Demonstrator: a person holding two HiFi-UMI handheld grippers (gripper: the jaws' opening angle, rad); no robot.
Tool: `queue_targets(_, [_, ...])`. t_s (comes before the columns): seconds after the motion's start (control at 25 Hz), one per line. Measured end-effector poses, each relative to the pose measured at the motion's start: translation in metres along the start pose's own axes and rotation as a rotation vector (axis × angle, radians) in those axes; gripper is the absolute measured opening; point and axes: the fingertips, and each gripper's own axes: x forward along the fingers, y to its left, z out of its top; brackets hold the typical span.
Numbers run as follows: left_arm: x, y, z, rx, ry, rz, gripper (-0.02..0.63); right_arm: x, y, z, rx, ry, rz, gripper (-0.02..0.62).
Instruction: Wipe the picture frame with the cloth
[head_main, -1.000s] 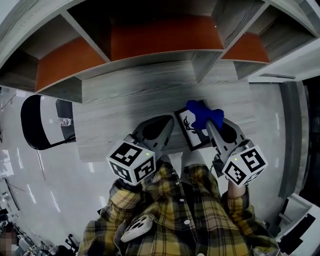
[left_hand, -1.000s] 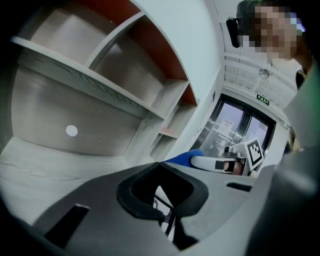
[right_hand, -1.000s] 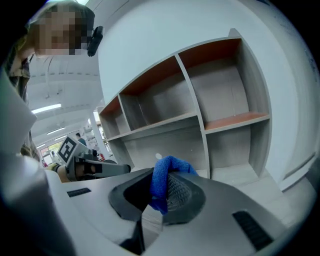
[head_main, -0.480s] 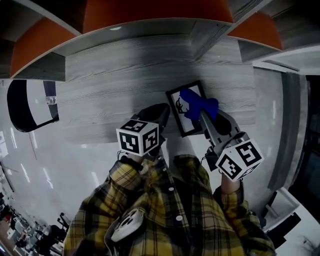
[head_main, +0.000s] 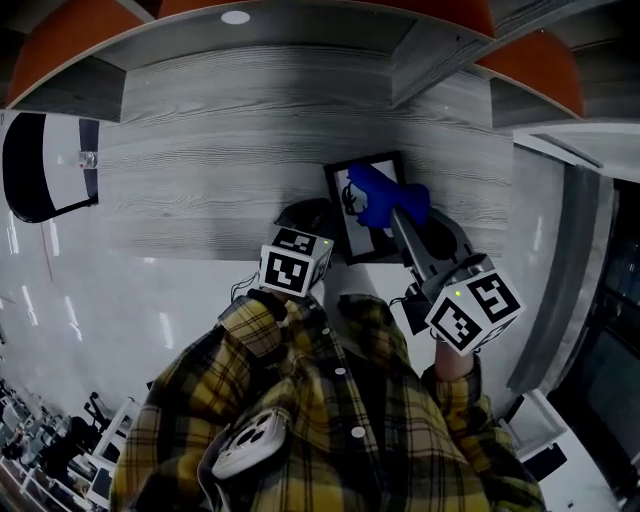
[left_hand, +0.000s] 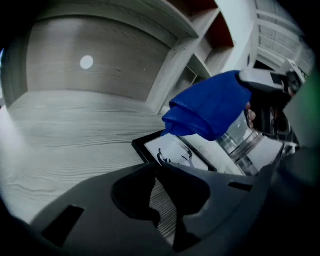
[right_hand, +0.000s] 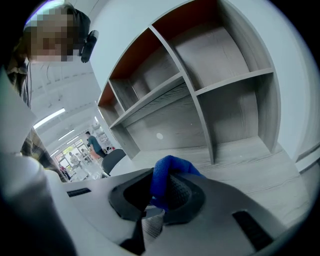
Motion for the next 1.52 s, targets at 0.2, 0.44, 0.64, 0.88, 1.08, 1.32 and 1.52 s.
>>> queue_targets(0.2, [0.009, -0.006, -0.009, 0.241, 0.037, 0.024, 0.073, -0.001, -0.004, 0.002, -0.008, 0.01, 0.01, 0.041])
queue_targets(0.44, [0.011, -0.002, -0.013, 0.257, 0.057, 0.012, 0.103, -0.002, -0.006, 0.003, -0.005, 0.008, 0.018, 0.041])
queue_targets(0.64, [0.013, -0.004, -0.011, 0.194, 0.053, -0.011, 0.103, 0.0, -0.006, 0.002, -0.001, 0.015, 0.021, 0.041])
queue_targets(0.88, [0.016, -0.005, -0.013, 0.133, 0.065, -0.035, 0.104, 0.0, -0.006, -0.001, 0.005, 0.018, 0.027, 0.041])
queue_targets(1.08, [0.016, -0.004, -0.012, -0.003, 0.067, -0.096, 0.114, 0.005, -0.009, -0.007, 0.0, 0.035, 0.027, 0.041])
queue_targets(1.32, [0.018, -0.004, -0.013, 0.001, 0.067, -0.094, 0.114, 0.026, -0.008, -0.021, -0.118, 0.115, 0.043, 0.041])
queue_targets(1.52, [0.018, -0.002, -0.016, 0.003, 0.074, -0.089, 0.114, 0.061, -0.002, -0.042, -0.242, 0.214, 0.074, 0.041])
